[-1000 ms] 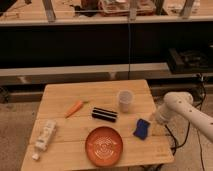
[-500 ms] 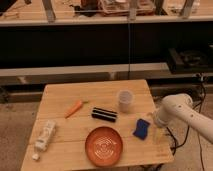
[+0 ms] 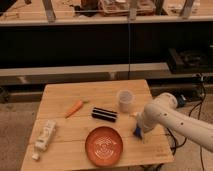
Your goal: Place the white sponge in the ceramic bowl
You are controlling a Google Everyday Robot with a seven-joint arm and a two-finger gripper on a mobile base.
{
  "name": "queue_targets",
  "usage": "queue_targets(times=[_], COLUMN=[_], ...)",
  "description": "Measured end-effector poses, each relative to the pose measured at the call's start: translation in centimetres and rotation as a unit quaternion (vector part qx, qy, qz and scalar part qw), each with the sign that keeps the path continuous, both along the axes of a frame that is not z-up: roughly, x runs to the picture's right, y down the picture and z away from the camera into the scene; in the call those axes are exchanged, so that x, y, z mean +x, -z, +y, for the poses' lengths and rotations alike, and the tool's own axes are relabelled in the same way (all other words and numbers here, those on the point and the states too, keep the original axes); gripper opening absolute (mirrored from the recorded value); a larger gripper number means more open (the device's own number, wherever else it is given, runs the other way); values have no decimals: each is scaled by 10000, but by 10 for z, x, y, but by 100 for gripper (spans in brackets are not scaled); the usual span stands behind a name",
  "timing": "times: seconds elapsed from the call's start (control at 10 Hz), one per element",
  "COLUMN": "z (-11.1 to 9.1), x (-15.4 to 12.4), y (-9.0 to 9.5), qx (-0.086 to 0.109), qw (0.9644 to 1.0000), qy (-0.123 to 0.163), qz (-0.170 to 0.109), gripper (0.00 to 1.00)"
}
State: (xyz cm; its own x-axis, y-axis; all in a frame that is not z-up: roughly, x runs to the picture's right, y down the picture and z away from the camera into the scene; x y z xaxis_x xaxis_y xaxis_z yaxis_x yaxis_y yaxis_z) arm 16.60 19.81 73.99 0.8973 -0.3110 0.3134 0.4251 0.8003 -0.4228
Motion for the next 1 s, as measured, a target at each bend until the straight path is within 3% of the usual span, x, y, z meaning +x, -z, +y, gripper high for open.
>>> queue_targets(times=[0.1,0.3,0.5,0.7,1.0], z=[-2,-5,-8,-7,1], x=[-7,-3,16,48,55], y=[-2,-5,-6,-6,-16], qx=[-14,-78,-61,24,190], qw=[9993,9976,9961,9900,9825], qy=[362,691,871,1221,1538], qz=[-46,23,-113,-701,-1031], gripper=[80,80,80,80,80])
